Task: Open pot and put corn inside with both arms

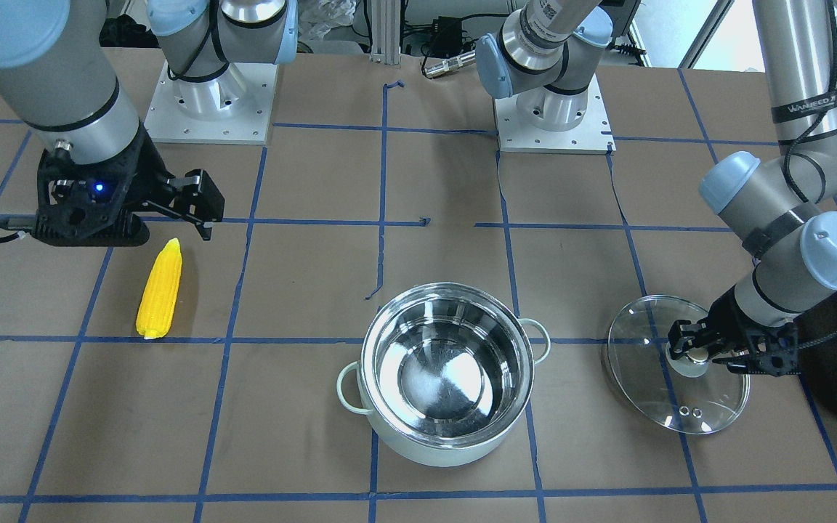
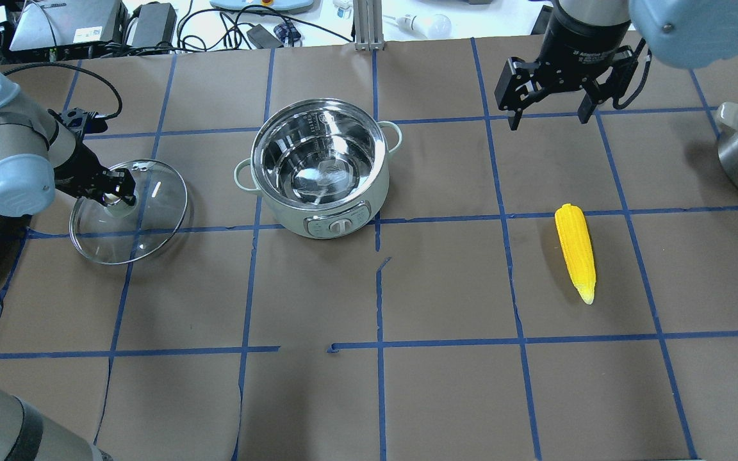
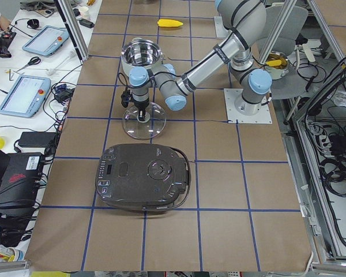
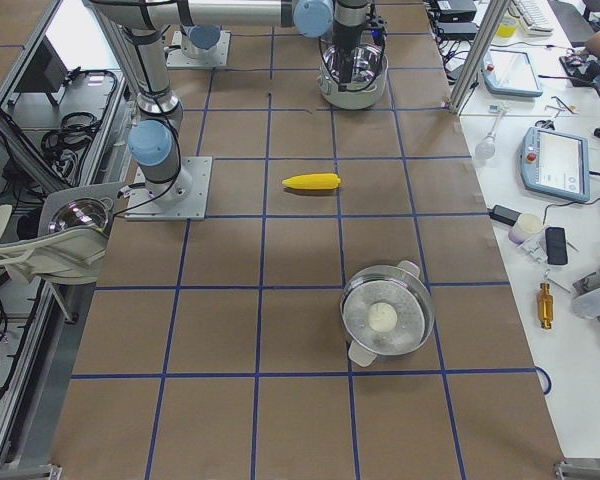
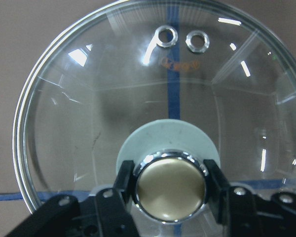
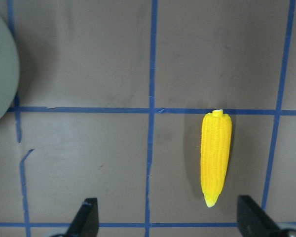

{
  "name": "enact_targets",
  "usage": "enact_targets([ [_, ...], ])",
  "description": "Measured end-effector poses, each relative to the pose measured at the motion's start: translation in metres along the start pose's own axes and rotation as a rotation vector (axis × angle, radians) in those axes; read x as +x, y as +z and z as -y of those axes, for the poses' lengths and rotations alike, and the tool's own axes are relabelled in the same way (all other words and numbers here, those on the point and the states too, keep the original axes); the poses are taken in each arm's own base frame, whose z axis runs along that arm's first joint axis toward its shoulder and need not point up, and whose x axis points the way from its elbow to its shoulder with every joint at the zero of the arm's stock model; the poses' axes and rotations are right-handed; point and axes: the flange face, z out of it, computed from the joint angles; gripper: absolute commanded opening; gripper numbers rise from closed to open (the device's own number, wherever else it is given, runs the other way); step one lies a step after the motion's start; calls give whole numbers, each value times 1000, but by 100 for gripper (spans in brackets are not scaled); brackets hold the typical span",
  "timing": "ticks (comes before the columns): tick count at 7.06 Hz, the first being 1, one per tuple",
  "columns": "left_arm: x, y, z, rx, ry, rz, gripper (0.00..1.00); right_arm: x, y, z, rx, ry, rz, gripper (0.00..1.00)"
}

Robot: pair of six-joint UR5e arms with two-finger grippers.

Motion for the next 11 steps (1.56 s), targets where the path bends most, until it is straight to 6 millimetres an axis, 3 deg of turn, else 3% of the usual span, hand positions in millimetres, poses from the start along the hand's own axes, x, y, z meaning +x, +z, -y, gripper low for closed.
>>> enact_targets([
  [1,-1,3,-2,6,-6,2,63,34,29,7,-4,28,-2,100],
  [3,1,3,-3,8,-18,10,87,95,80,6,4,42,-4,100],
  [5,7,-8,-4,4,-22,18,92,123,125,-5,21,20,-8,100],
  [6,14,-20,-7,-14,-20,12,92,133,147,-16,25,27,-11,91],
  [8,36,-69,-19,-42,-41,1,93,159,190,-41,6,65,3,98],
  [9,63,-109,-25,-41,-50,0,100,161,207,-52,11,73,6,100],
  [11,147,-197,-37,-11,-119,4,100,151,221,-56,58,79,37,100],
])
